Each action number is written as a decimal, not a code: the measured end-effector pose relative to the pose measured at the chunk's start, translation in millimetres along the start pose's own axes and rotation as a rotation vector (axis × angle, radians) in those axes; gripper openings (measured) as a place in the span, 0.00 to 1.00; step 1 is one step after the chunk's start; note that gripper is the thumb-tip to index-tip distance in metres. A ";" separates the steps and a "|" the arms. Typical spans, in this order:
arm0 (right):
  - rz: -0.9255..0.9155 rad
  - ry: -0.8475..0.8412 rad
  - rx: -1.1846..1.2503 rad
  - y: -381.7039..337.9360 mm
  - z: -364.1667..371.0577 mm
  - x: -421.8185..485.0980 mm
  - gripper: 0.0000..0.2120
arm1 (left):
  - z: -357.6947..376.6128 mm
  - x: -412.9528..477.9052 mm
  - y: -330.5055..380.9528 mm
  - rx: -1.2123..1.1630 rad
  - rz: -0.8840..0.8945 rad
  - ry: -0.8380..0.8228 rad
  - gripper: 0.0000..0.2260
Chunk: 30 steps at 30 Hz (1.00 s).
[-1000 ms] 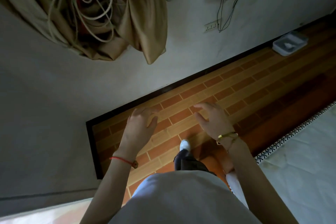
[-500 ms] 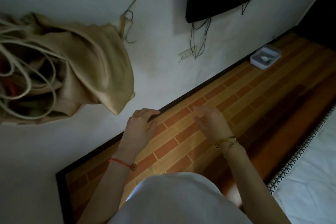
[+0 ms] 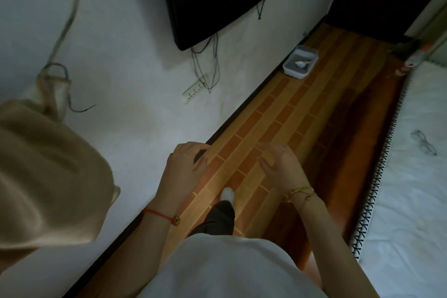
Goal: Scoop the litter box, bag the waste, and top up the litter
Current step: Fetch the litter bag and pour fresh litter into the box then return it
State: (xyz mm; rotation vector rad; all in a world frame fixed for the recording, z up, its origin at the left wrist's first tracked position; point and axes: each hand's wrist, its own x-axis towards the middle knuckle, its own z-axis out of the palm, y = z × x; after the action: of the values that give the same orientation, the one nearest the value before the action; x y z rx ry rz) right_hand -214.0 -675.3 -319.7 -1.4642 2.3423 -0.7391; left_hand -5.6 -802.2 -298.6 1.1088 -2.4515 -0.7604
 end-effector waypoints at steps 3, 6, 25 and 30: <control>0.069 0.044 -0.007 18.9 -9.5 36.2 0.13 | 16.0 61.1 2.4 -0.004 0.063 -0.049 0.12; 0.142 0.072 -0.047 40.3 -22.8 77.8 0.17 | 34.3 127.6 7.1 -0.024 0.144 -0.089 0.12; 0.510 0.301 -0.053 189.6 -123.0 269.1 0.17 | 141.0 453.3 117.1 -0.040 0.455 -0.393 0.12; 0.532 0.314 -0.062 242.4 -146.8 316.3 0.17 | 178.5 515.5 150.8 -0.036 0.471 -0.408 0.12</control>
State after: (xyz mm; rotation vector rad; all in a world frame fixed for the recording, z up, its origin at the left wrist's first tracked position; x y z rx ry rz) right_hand -608.7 -832.1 -323.2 -0.7115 2.8291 -0.7883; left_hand -511.5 -1055.9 -305.7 0.3473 -2.8535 -0.9352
